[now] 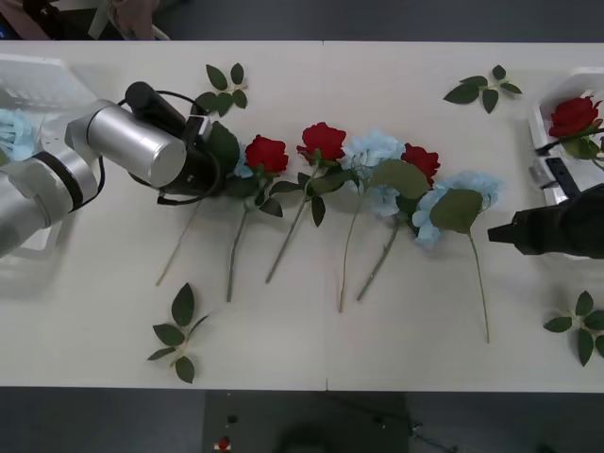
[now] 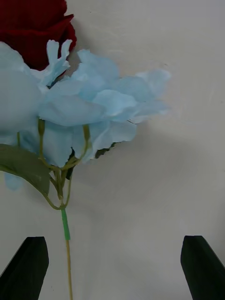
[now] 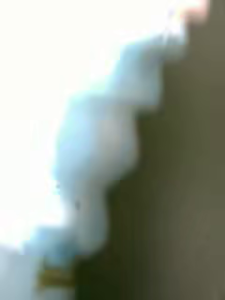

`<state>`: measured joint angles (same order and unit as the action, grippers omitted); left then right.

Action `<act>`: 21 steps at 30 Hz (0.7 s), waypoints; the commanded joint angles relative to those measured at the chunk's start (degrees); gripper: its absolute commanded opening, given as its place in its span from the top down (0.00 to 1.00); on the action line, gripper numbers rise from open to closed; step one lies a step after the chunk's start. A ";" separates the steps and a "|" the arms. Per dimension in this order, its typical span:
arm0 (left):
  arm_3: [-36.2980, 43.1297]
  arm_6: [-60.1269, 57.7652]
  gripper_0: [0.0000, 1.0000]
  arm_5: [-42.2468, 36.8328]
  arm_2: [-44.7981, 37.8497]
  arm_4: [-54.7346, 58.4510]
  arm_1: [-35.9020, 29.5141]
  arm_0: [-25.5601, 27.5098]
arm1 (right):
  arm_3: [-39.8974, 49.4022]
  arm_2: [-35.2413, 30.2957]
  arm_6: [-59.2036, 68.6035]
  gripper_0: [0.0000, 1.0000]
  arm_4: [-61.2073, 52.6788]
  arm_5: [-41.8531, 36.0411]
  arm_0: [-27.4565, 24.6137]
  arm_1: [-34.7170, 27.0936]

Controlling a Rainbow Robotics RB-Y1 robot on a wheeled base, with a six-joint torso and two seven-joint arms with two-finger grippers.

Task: Put the red flowers into the right box and the blue flowers into the left box

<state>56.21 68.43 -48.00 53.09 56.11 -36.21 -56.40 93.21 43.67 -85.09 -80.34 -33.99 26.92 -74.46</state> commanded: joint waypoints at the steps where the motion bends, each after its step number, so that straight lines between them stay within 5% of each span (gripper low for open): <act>1: 1.01 -2.07 1.00 0.45 -0.80 -1.35 -0.70 -0.55 | 0.40 -1.39 0.72 0.17 4.23 -0.73 1.56 2.91; 7: 6.63 -2.25 1.00 -2.71 -5.46 -3.11 -5.36 -1.34 | 1.89 -1.31 1.42 0.17 9.41 -3.45 1.65 4.94; 17: 26.85 6.28 1.00 -33.12 -6.34 -0.21 -28.21 -8.90 | -1.36 4.85 3.35 0.17 17.24 -7.76 6.57 8.54; 21: 24.56 15.68 1.00 -32.07 -6.16 -4.25 -35.42 -6.17 | -4.44 9.07 7.84 0.18 23.83 -4.95 8.33 12.41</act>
<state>83.34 76.87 -81.38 48.56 54.92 -67.76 -63.96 89.73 51.55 -82.39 -59.52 -39.96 33.40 -64.89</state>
